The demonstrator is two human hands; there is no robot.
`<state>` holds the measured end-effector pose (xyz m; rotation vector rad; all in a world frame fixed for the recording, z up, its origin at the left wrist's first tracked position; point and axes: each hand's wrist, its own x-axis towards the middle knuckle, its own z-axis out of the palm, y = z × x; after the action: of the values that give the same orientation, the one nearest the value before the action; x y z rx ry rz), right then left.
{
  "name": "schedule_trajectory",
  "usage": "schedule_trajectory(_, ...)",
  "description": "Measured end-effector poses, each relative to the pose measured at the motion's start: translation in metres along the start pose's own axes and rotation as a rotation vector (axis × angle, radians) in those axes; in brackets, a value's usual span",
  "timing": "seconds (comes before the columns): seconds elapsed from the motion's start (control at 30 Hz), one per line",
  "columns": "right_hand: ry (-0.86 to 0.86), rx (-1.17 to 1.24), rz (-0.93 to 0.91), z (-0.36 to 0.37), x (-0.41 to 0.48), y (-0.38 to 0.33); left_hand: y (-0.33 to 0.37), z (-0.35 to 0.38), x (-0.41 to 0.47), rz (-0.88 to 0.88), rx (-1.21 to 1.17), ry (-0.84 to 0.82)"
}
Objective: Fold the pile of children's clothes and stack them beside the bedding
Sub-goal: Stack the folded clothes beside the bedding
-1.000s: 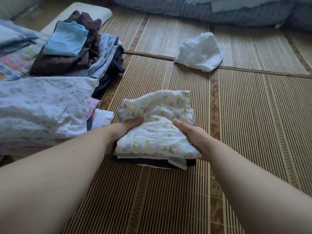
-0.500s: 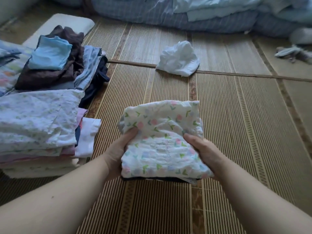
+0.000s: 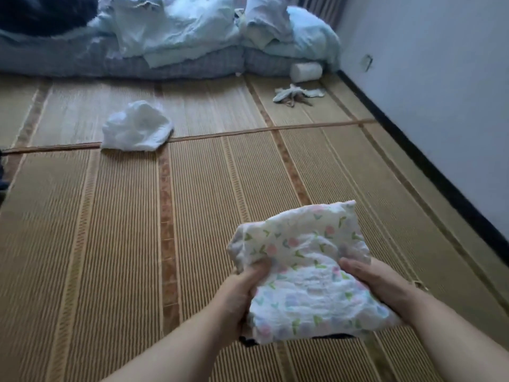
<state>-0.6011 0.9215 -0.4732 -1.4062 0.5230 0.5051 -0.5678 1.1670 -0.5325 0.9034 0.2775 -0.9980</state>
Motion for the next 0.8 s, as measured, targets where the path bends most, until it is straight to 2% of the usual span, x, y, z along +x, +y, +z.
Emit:
schedule_trajectory(0.17, 0.206, 0.115, -0.001, -0.123, -0.03, 0.016, -0.043, 0.099, 0.086, -0.039, 0.039, -0.081)
schedule_trajectory(0.27, 0.242, 0.215, 0.024, -0.18, -0.03, 0.025, -0.059, 0.141, 0.138, -0.043, 0.062, -0.078)
schedule_trajectory(0.47, 0.325, 0.259, 0.057, -0.266, 0.01, 0.047, -0.082, 0.183, 0.219, -0.067, 0.159, 0.034)
schedule_trajectory(0.53, 0.41, 0.07, 0.038, -0.284, 0.028, 0.056, -0.086, 0.189, 0.235, -0.018, 0.287, 0.173)
schedule_trajectory(0.63, 0.623, -0.462, 0.054, -0.3, 0.046, 0.068, -0.086, 0.19, 0.248, 0.06, 0.797, 0.597)
schedule_trajectory(0.67, 0.678, -0.593, 0.015, -0.303, 0.047, 0.071, -0.087, 0.193, 0.248, 0.123, 0.953, 0.68)
schedule_trajectory(0.73, 0.754, -0.811, -0.17, -0.302, 0.043, 0.074, -0.09, 0.203, 0.241, 0.408, 1.22, 0.71)
schedule_trajectory(0.8, 0.776, -1.015, -0.44, -0.296, 0.04, 0.075, -0.095, 0.215, 0.231, 0.676, 1.446, 0.578)
